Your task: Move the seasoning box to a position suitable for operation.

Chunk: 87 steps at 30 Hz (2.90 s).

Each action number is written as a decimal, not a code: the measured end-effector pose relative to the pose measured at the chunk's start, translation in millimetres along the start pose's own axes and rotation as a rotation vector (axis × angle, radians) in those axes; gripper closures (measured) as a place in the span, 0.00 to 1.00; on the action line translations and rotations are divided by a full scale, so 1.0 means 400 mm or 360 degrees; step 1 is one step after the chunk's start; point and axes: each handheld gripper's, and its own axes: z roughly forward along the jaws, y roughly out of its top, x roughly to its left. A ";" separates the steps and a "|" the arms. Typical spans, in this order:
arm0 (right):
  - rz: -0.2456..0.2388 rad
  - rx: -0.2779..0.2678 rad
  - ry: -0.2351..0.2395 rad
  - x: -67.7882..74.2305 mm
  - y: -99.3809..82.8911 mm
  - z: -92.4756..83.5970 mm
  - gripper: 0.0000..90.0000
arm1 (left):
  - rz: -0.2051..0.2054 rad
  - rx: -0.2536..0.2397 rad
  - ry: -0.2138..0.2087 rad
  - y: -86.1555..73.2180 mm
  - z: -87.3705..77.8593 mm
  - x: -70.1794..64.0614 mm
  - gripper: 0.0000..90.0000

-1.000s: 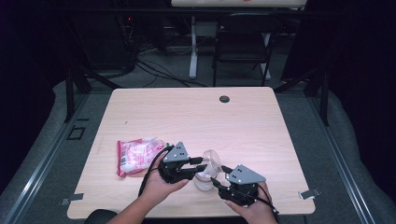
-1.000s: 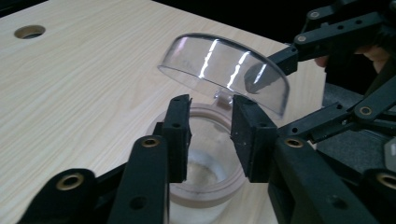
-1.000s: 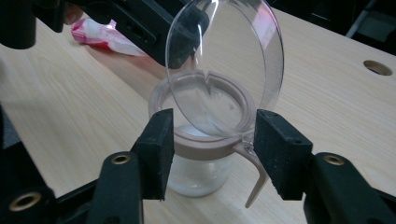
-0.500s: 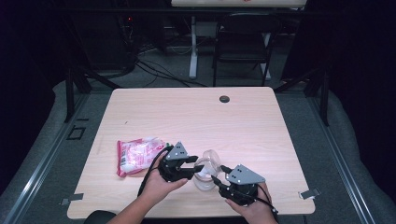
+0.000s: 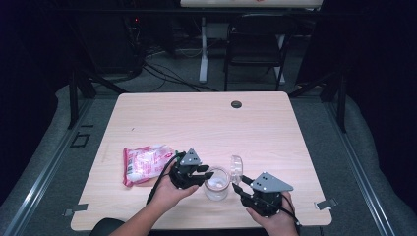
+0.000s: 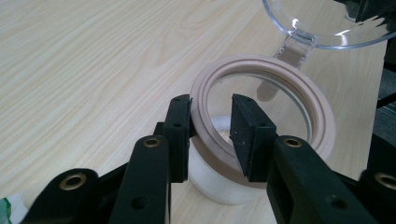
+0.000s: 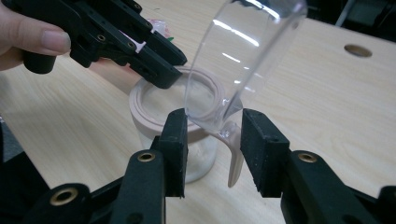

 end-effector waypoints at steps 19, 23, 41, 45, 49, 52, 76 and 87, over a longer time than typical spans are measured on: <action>0.0119 0.0171 0.0072 -0.050 -0.056 0.054 0.72 | 0.0017 -0.0048 0.0025 -0.001 -0.004 -0.008 0.73; 0.0146 0.0208 0.0053 -0.059 -0.075 0.073 0.78 | 0.0016 -0.0060 0.0030 -0.001 -0.006 -0.008 0.73; 0.0155 0.0238 0.0032 -0.082 -0.086 0.111 0.95 | 0.0010 -0.0135 0.0094 -0.017 -0.041 -0.006 0.73; 0.0259 0.0211 0.0071 -0.103 -0.086 0.121 0.95 | -0.0001 -0.0150 0.0127 -0.026 -0.057 -0.003 0.72; 0.0290 0.0197 0.0070 -0.121 -0.078 0.135 0.96 | -0.0027 -0.0164 0.0177 -0.041 -0.080 0.003 0.72; 0.0339 0.0186 0.0093 -0.139 -0.073 0.150 0.96 | -0.0055 -0.0180 0.0219 -0.054 -0.099 0.009 0.72; 0.0467 0.0178 0.0175 -0.210 -0.021 0.253 0.93 | -0.0402 -0.0315 0.0579 -0.191 -0.292 0.142 0.66; 0.0437 0.0124 0.0113 -0.208 -0.022 0.213 0.84 | -0.0312 -0.0227 0.0536 -0.200 -0.220 0.152 0.63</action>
